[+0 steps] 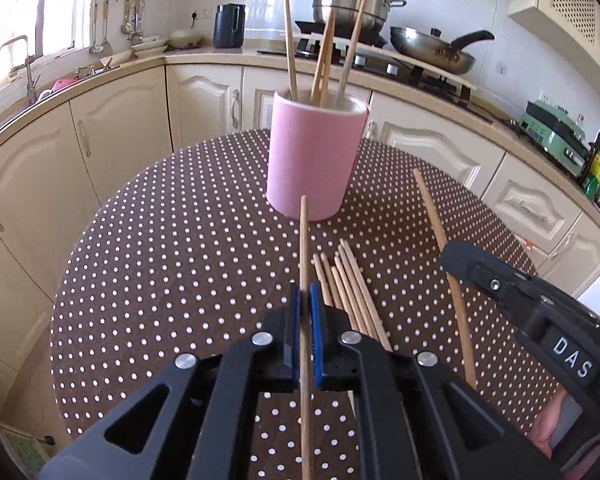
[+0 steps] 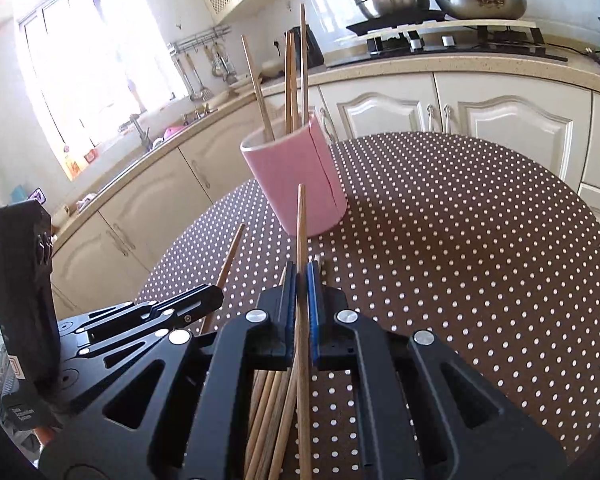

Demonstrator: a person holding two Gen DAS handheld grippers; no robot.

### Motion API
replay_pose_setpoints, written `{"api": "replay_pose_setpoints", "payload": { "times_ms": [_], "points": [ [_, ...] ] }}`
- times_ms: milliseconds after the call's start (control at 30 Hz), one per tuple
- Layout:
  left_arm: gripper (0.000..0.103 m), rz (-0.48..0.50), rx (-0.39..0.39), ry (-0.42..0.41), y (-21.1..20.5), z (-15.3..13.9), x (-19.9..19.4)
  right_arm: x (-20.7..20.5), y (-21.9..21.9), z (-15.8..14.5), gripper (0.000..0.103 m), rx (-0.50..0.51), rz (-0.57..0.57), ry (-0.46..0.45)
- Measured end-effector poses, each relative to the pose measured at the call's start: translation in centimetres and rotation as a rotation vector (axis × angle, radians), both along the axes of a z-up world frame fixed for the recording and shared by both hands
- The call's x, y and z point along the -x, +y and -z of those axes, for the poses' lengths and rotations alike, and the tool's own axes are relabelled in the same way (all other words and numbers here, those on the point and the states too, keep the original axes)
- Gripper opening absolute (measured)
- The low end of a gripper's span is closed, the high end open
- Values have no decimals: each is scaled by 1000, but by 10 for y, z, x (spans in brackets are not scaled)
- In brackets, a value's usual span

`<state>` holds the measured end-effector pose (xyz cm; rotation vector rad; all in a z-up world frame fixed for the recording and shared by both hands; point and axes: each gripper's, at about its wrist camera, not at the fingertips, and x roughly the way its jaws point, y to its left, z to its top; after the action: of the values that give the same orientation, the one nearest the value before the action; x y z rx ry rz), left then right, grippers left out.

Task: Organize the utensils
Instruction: 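Lift both chopsticks upright and carry them over the pink cup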

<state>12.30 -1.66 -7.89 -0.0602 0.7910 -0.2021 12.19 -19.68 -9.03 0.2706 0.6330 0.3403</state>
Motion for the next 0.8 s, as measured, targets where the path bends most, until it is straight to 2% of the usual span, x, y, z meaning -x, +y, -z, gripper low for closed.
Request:
{"api": "replay_pose_setpoints", "payload": {
  "times_ms": [400,800],
  "points": [
    [5,-23,24,-127,10,-39,-5,3,-2,-34,6,-12,3,-108],
    [5,-12,30,-225,2,-76,-8,-1,1,-68,6,-4,0,-209]
  ]
}}
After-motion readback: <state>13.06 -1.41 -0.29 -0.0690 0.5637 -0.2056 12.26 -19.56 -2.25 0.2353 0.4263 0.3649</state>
